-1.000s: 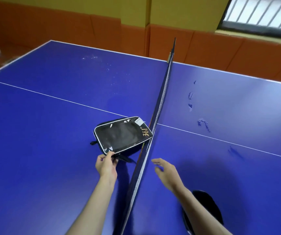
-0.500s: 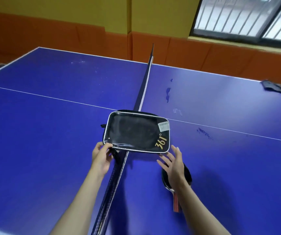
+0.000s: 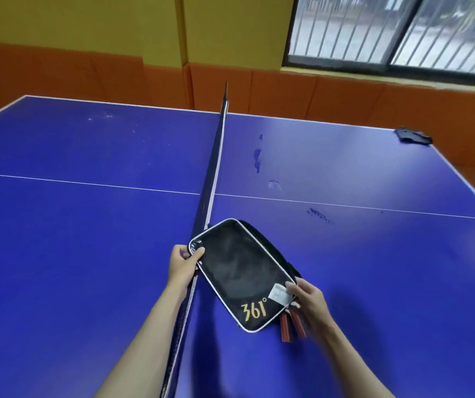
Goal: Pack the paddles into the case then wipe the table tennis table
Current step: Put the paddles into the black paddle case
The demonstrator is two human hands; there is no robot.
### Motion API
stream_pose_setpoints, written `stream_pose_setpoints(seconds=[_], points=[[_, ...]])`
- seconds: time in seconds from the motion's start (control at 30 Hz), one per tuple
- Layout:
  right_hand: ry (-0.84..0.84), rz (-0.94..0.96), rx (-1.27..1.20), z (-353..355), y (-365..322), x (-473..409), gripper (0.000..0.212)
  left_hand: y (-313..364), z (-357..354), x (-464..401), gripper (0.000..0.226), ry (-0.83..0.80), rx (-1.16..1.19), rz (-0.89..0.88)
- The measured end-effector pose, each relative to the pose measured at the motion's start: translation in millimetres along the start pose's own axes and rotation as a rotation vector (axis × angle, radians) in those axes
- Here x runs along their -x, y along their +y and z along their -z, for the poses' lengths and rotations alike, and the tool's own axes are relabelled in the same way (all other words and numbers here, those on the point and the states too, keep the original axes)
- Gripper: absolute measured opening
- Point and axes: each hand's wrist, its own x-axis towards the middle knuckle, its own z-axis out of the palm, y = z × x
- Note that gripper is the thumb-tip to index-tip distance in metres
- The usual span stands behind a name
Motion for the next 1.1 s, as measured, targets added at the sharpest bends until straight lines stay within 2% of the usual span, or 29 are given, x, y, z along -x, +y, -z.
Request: stream_pose_setpoints(seconds=[0.07,0.17,0.27,0.37,0.43,0.5,0.6,0.7,0.8,0.9,1.0,1.1], points=[[0.029,-0.001,0.028,1,18,5,0.015,-11,-9,-1,0.029,-0.067,-0.038,0.043],[0.121,-0.023,0.078,-9,42,15,0.021,-25,-18,4,0.056,-0.164,-0.178,0.082],[0.150,-0.051,0.064,-22,65,23,0.024,-32,-29,18,0.070,-0.200,-0.495,0.015],[0.138,-0.089,0.088,-36,80,27,0.027,-43,-42,34,0.047,-0.289,-0.704,-0.100],[0.105,-0.119,0.116,-44,85,31,0.027,-50,-52,46,0.035,-0.383,-0.724,-0.076],[0.057,-0.137,0.197,-49,89,34,0.026,-59,-61,55,0.033,-0.437,-0.771,-0.027],[-0.008,-0.118,0.429,-46,96,34,0.022,-68,-69,66,0.039,-0.415,-0.880,0.007],[-0.050,-0.099,0.626,-34,106,25,0.030,-72,-74,72,0.045,-0.358,-0.917,0.065],[-0.136,-0.134,0.636,-32,99,29,0.014,-75,-83,72,0.048,-0.299,-0.942,0.097],[-0.139,-0.174,0.585,-34,92,33,0.016,-77,-95,69,0.051,-0.292,-1.004,0.070],[-0.105,-0.204,0.521,-30,94,27,0.016,-78,-103,65,0.038,-0.270,-0.985,0.064],[-0.125,-0.213,0.583,-24,95,19,0.013,-80,-107,62,0.032,-0.261,-0.992,0.075]])
